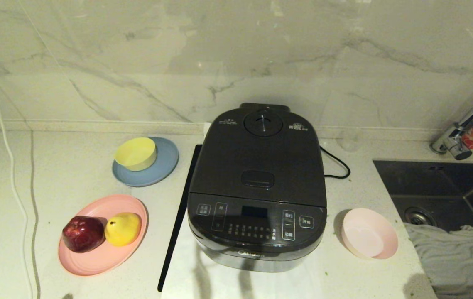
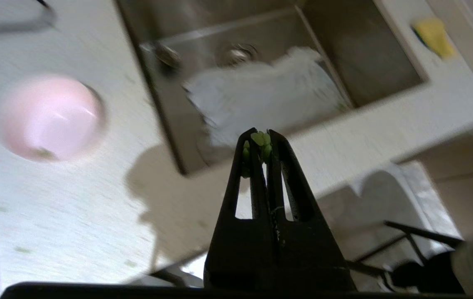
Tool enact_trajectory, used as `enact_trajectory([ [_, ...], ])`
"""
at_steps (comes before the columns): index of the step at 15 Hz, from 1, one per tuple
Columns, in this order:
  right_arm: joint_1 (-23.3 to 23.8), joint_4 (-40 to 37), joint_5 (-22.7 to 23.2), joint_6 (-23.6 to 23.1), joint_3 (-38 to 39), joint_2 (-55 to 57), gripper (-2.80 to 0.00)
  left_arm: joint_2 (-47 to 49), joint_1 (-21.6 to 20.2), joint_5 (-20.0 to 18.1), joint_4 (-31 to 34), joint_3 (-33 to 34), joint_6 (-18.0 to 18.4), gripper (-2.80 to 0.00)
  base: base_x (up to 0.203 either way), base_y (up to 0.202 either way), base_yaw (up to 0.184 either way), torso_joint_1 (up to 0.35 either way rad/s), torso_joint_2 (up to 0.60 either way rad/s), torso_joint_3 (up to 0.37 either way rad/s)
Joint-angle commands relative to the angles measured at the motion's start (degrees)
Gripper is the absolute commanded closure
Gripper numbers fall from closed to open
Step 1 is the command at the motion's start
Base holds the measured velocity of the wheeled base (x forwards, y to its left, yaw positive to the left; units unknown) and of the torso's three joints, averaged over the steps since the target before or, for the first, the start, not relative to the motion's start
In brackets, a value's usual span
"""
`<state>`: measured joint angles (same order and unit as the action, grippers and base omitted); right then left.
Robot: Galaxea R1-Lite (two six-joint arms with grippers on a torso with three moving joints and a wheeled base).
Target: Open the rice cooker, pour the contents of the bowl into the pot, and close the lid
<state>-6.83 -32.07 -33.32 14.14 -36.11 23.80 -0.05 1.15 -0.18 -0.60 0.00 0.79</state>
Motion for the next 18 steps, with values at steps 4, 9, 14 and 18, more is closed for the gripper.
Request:
enact_trajectory([
  [4, 2.57, 9.40, -2.09, 2.63, 16.65, -8.09, 0.00, -0.04, 0.00, 0.01, -0.02, 0.44, 0.00, 0.00, 0.000, 0.000, 0.000, 0.000, 0.00, 0.000],
  [9, 7.75, 10.86, -1.60, -5.10, 16.27, -14.83, 0.00, -0.04, 0.00, 0.01, -0.02, 0.44, 0.00, 0.00, 0.000, 0.000, 0.000, 0.000, 0.00, 0.000],
  [14, 7.04, 22.49, 17.81, -12.82, 28.09, -23.81, 0.00, -0.04, 0.00, 0.01, -0.02, 0.44, 0.00, 0.00, 0.000, 0.000, 0.000, 0.000, 0.00, 0.000],
  [18, 6.92, 25.57, 28.34, -18.75, 31.56, -23.71, 0.00, -0.04, 0.00, 0.01, -0.02, 0.44, 0.00, 0.00, 0.000, 0.000, 0.000, 0.000, 0.00, 0.000],
])
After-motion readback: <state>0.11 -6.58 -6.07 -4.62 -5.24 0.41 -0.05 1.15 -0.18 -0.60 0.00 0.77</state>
